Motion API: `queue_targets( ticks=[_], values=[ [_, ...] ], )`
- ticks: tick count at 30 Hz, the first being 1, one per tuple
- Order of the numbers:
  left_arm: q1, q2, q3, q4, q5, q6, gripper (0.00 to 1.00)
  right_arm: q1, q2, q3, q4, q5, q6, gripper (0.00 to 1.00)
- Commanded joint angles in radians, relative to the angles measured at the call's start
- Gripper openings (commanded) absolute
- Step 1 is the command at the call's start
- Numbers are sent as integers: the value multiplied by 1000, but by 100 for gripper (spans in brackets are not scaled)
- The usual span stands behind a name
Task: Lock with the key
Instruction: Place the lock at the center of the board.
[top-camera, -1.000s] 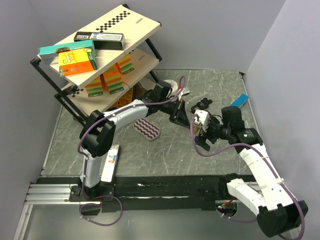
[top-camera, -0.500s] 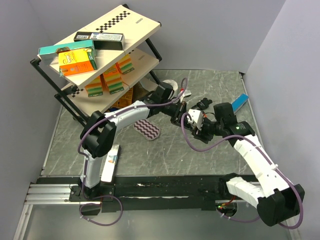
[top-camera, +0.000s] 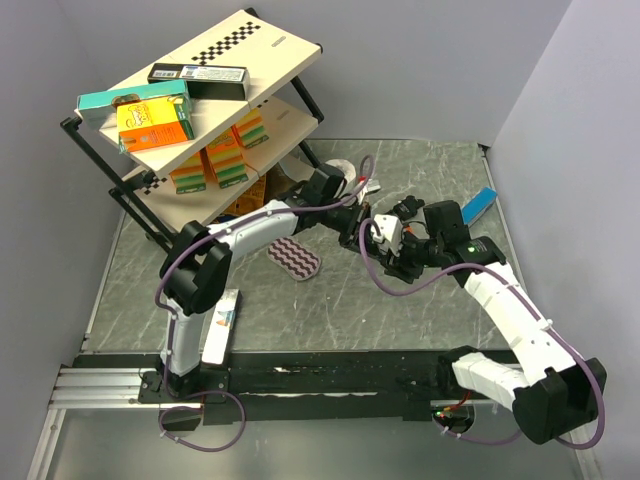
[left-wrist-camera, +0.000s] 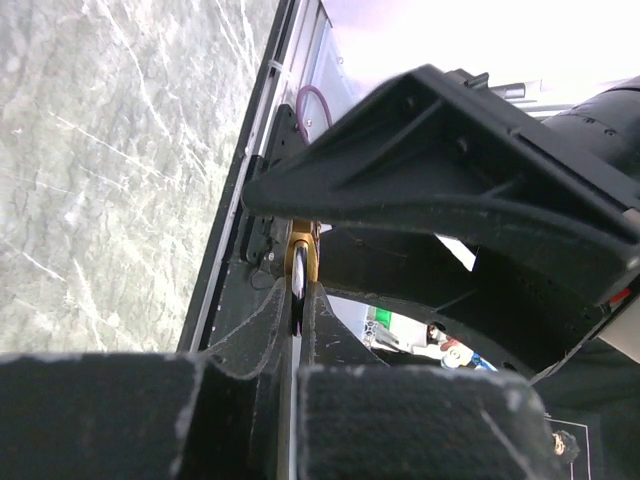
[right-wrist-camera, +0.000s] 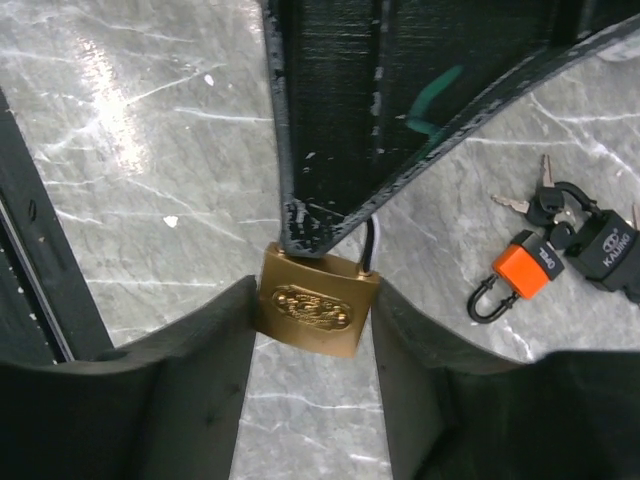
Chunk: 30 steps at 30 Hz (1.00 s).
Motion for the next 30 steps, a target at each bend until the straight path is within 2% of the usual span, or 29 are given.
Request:
queue_targets(
  ticks=[1,2,3,4,5,6,7,8,10,11,12,15,19,20,22,24,30],
  values=[
    [-8,-46,-9,19,23,6,1,8,0,37,41,-24,-20,47],
    [-7,-51,-22,30,22,5,1,8,2,37,40,-24,-20,43],
    [-7,-54,-28,47,22,0,1,8,0,37,37,-27,-17,34],
    [-7,-57,-35,56,23,-10,1,6,0,37,37,-29,-11,31],
    [-8,-56,-41,60,26,-14,6,6,-3,38,38,-27,-6,27],
    [-7,-57,-44,62,26,-17,12,6,-8,38,37,-32,-2,19],
    [-8,-59,-44,59,22,-12,19,5,-11,38,32,-33,6,15],
    [-7,-63,-41,56,7,-7,35,6,-12,37,28,-35,11,8],
    [-2,-71,-38,35,-10,14,48,5,-26,31,18,-29,46,0],
    [2,-77,-39,28,-27,19,62,3,-32,26,14,-26,61,0],
    [19,-80,-42,24,-33,23,65,-4,-43,15,6,-20,80,0],
    [73,-106,-52,2,-84,58,73,-64,-67,-17,-17,-16,161,0],
    [142,-155,-41,-97,-153,204,78,-216,-66,-43,-72,-12,247,0],
    [163,-166,-45,-120,-162,226,78,-274,-51,-52,-86,28,245,0],
    [182,-196,-56,-134,-176,273,79,-314,-25,-62,-95,84,226,0],
    [203,-212,-67,-144,-188,298,80,-432,34,-52,-130,132,200,0],
    [243,-233,-107,-102,-184,275,80,-601,242,4,-204,220,242,0]
  ],
)
